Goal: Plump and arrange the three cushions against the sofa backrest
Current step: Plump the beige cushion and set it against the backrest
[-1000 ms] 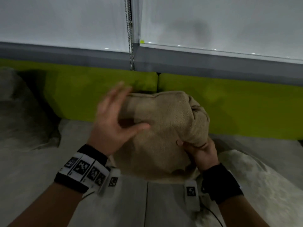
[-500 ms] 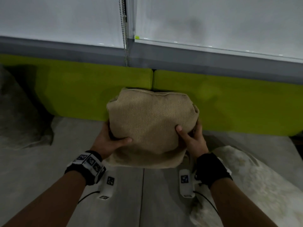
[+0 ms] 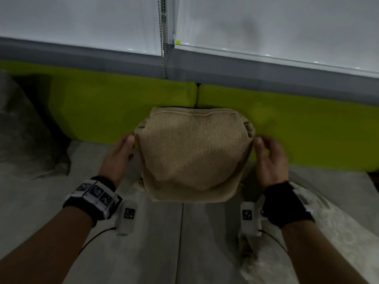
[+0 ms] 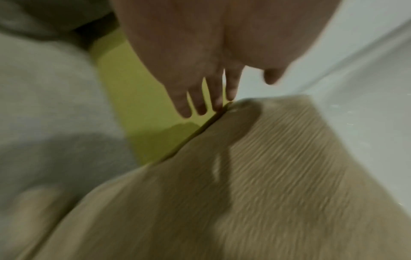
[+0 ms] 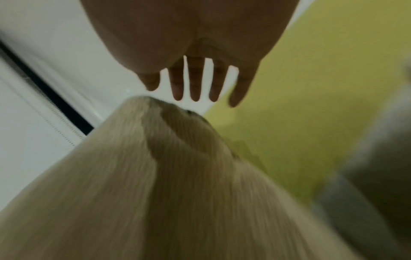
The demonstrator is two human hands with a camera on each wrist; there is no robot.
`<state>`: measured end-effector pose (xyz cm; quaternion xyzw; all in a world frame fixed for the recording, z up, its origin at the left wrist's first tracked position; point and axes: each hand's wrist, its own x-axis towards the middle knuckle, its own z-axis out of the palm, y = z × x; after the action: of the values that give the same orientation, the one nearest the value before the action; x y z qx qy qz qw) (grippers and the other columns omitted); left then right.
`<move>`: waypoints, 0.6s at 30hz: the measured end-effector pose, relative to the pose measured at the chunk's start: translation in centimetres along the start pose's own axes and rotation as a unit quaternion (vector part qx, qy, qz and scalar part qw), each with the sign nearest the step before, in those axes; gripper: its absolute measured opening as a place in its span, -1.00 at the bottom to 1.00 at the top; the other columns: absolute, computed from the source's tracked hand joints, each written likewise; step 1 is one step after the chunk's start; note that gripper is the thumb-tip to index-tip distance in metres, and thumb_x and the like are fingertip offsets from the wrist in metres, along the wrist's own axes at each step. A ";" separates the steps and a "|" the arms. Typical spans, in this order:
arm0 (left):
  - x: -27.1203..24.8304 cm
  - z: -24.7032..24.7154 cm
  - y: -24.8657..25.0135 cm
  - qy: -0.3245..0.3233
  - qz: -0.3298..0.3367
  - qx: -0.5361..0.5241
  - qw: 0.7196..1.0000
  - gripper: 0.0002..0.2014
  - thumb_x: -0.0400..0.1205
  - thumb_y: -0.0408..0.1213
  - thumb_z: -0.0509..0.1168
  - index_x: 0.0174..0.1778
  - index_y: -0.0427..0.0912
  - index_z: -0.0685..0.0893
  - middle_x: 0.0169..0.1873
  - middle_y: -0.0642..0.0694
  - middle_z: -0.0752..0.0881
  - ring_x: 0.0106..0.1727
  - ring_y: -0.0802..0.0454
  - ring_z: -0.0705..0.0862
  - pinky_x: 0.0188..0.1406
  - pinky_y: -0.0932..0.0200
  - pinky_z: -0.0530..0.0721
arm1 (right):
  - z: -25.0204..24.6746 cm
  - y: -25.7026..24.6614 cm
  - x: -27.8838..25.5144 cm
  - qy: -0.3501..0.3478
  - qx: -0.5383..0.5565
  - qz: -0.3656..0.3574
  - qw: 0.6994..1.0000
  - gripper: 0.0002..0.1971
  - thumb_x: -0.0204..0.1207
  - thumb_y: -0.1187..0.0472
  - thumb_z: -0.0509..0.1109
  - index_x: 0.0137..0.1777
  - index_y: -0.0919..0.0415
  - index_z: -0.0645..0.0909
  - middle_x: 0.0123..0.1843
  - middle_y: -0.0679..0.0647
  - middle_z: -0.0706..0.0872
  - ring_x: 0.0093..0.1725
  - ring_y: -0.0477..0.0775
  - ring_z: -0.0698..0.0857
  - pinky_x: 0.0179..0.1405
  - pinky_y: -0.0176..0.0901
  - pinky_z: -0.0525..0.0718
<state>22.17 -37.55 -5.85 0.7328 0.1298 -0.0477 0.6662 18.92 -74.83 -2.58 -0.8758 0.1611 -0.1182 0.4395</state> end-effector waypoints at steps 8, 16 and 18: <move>4.5 1.7 6.1 -0.119 0.097 0.259 0.954 -0.62 0.79 -0.43 0.15 0.22 0.18 0.69 0.14 0.00 0.70 0.31 -0.04 0.61 0.26 0.18 0.51 | -1.5 -1.0 6.2 -0.198 -0.124 0.011 0.972 -0.77 0.79 -0.13 0.20 0.07 -0.27 0.71 0.02 0.07 0.83 -0.02 0.17 0.82 0.09 0.32 0.83; 5.5 3.9 7.8 -0.125 0.073 0.477 0.867 -0.68 0.79 -0.27 0.12 0.39 -0.15 0.67 0.14 -0.31 0.73 -0.05 -0.17 0.62 -0.13 0.09 0.48 | -2.4 -2.3 5.6 -0.317 -0.275 -0.055 0.906 -0.65 0.82 0.15 0.24 0.54 0.12 0.61 0.36 0.22 0.47 0.15 0.18 0.49 0.16 -0.11 0.36; 5.2 3.8 7.9 -0.124 0.062 0.498 0.856 -0.69 0.81 -0.23 0.09 0.26 -0.25 0.69 -0.12 -0.27 0.68 -0.25 -0.11 0.55 -0.33 0.09 0.41 | -2.4 -2.4 5.9 -0.318 -0.317 -0.092 0.889 -0.68 0.77 0.23 0.28 0.46 0.17 0.68 0.32 0.25 0.52 0.18 0.29 0.59 0.12 -0.10 0.39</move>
<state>29.62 -41.25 0.12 0.9612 -0.0404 -0.1552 0.2246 23.97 -77.49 1.19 -0.9700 -0.0400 0.1844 0.1534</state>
